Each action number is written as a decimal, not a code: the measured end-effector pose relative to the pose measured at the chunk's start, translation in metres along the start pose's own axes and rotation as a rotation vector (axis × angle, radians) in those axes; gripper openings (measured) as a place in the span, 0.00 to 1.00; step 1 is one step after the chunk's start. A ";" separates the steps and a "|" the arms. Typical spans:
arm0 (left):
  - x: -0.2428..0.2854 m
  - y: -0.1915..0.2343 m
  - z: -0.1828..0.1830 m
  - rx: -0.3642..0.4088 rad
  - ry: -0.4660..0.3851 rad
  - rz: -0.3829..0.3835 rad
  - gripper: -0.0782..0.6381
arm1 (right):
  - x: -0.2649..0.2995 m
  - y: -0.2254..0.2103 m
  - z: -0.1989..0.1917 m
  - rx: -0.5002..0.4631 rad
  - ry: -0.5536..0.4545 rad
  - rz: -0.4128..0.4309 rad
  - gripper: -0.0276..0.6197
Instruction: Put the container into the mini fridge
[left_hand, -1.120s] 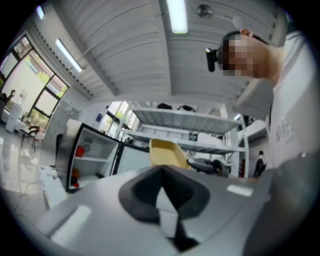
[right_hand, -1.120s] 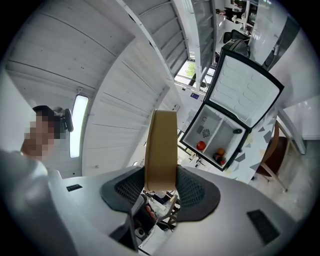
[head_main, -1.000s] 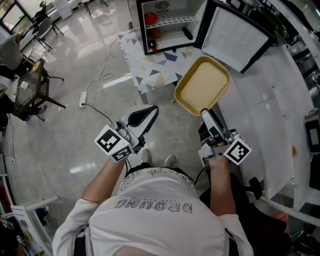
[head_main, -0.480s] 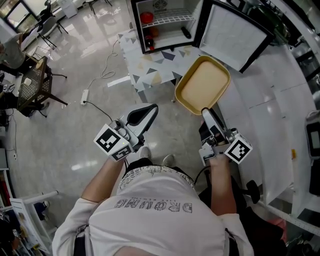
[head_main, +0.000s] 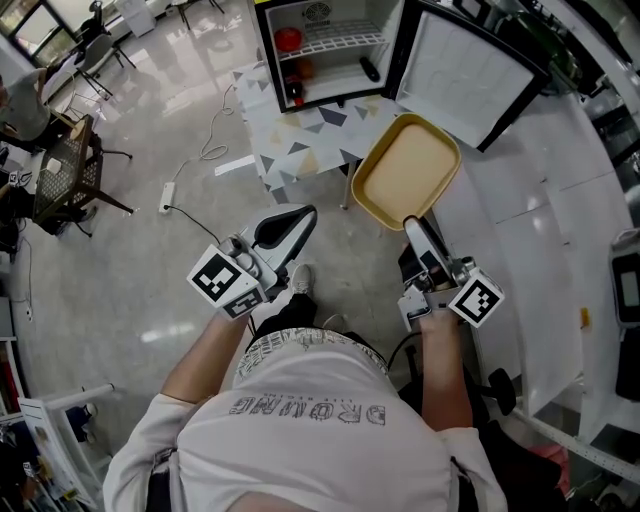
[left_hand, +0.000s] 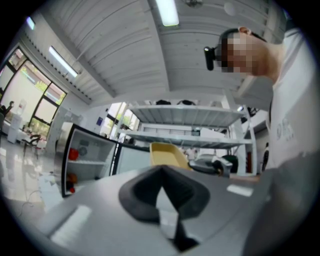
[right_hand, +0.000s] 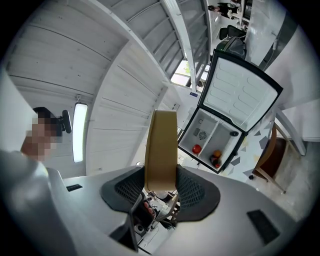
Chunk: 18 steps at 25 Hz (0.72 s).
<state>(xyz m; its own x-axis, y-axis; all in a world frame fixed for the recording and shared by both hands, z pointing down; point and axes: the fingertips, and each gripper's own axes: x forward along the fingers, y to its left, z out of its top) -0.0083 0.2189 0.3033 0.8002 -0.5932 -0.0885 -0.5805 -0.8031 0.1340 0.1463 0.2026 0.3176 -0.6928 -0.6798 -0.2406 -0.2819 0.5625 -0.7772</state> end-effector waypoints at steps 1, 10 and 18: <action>0.003 0.003 0.000 0.000 -0.001 0.000 0.12 | 0.002 -0.003 0.002 0.000 0.000 -0.001 0.33; 0.033 0.048 -0.004 -0.002 -0.011 0.005 0.12 | 0.035 -0.038 0.022 -0.002 0.005 -0.009 0.33; 0.062 0.109 -0.006 -0.019 -0.003 -0.001 0.12 | 0.088 -0.078 0.038 0.014 0.009 -0.029 0.33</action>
<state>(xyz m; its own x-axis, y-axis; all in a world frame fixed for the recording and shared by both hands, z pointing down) -0.0216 0.0948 0.3180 0.8002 -0.5927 -0.0912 -0.5770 -0.8024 0.1523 0.1323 0.0811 0.3350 -0.6903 -0.6913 -0.2134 -0.2926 0.5365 -0.7915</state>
